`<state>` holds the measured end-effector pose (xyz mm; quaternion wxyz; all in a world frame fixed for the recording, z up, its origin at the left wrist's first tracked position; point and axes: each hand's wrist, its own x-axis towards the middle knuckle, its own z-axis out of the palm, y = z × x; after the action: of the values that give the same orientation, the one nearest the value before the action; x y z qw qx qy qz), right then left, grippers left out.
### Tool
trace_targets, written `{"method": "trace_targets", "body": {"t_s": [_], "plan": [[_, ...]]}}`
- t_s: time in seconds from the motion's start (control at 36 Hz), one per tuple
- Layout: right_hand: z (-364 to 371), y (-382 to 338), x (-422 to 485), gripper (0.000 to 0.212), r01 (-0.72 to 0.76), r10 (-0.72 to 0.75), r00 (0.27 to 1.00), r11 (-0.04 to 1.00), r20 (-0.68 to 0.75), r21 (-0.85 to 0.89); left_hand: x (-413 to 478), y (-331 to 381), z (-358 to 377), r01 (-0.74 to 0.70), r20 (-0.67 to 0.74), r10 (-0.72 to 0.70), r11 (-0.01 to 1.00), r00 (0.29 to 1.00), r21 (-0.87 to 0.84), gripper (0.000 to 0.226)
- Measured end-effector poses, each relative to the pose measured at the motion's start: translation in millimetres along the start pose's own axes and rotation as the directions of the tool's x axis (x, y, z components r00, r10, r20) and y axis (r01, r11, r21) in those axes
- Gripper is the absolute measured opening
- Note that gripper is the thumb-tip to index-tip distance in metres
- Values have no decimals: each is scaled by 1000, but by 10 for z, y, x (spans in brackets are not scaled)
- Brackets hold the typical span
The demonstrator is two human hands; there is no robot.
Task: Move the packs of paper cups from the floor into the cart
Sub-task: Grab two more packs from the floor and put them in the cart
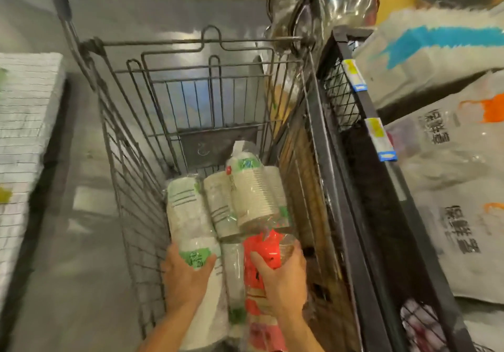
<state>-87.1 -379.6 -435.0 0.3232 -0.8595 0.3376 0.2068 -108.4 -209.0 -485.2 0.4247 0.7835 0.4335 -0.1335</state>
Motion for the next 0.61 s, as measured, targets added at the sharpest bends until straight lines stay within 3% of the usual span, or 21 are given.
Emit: {"method": "trace_targets", "body": {"t_s": [0.17,0.36,0.61], "plan": [[302,113,304,138,-29,29,998,1000,54,-12,-123,-138,308,22,-84,-8,986,996,166,109],[332,148,398,130,-11,8,998,999,62,47,-32,-373,315,-14,-39,23,975,999,222,105],[230,144,449,123,-10,9,997,1000,74,15,350,-551,591,99,-37,-93,968,995,232,93]]}}
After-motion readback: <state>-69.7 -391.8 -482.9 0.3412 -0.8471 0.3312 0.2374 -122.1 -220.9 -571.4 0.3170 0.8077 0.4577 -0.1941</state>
